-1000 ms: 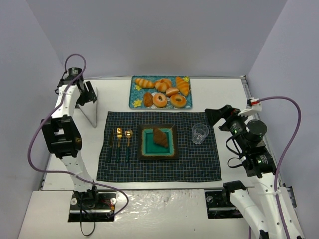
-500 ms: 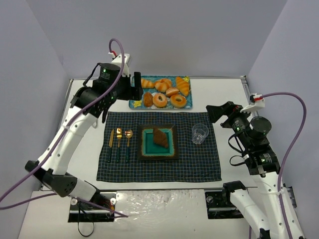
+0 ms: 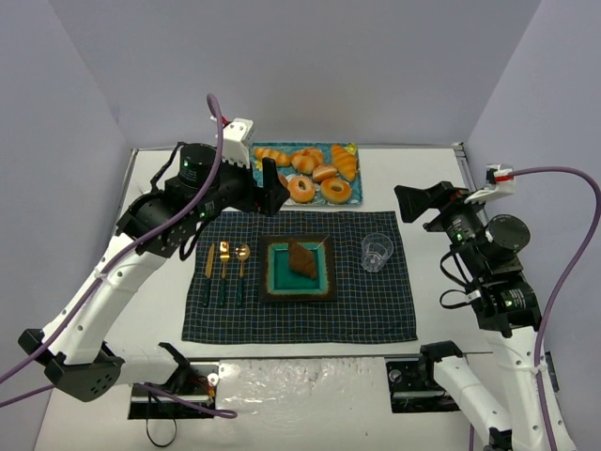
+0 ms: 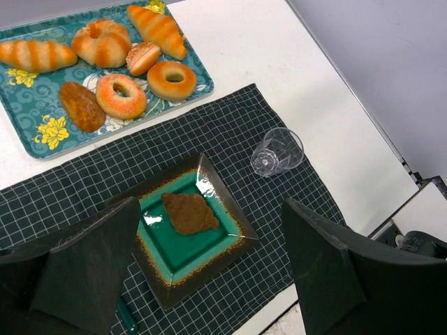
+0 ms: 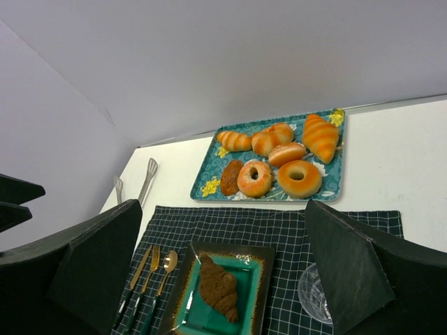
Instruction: Place the bread
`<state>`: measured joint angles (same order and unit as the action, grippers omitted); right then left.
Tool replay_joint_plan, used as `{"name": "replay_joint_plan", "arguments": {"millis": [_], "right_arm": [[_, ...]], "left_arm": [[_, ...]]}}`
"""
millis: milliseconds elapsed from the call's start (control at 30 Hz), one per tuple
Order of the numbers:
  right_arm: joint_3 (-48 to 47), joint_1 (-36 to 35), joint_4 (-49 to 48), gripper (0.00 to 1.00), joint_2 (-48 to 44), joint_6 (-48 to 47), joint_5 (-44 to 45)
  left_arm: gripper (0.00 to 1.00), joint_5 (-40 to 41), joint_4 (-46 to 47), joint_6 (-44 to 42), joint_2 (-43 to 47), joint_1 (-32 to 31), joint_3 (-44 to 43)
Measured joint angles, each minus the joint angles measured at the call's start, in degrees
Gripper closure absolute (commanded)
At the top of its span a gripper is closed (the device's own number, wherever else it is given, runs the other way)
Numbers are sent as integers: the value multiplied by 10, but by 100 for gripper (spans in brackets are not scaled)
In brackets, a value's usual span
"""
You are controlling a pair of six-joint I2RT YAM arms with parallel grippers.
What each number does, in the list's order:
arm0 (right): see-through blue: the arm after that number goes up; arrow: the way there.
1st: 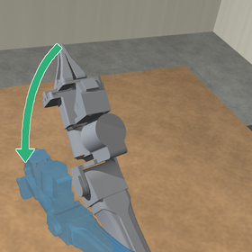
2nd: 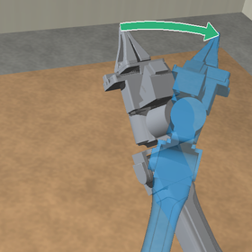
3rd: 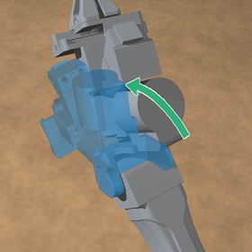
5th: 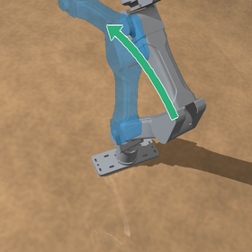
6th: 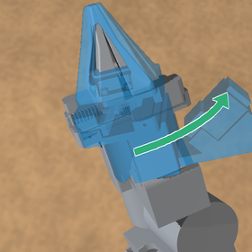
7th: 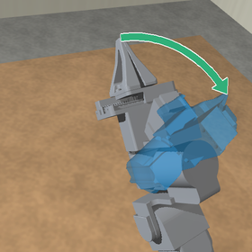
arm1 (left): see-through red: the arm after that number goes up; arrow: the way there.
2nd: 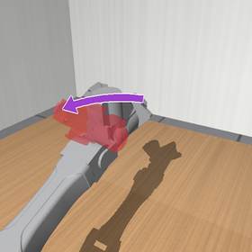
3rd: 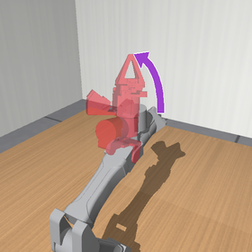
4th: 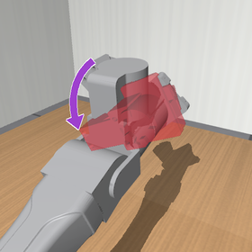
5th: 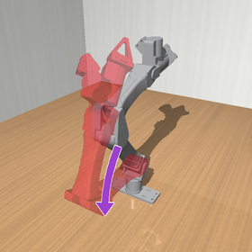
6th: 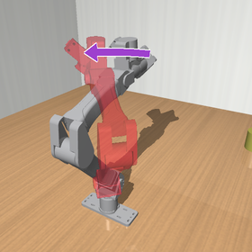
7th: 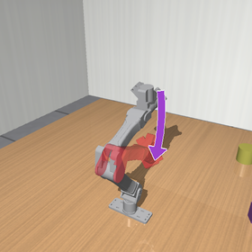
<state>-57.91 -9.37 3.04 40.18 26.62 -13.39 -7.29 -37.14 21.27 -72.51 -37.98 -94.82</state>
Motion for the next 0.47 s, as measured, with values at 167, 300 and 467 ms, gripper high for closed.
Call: {"name": "replay_joint_plan", "arguments": {"millis": [167, 300, 467], "right_arm": [[-4, 0, 4, 0, 3, -1, 0], [-4, 0, 7, 0, 9, -1, -1], [-4, 0, 9, 1, 13, -1, -5]], "left_arm": [[21, -7, 0, 0, 8, 0, 0], [21, -10, 1, 0, 19, 0, 0], [21, -18, 2, 2, 27, 0, 0]]}}
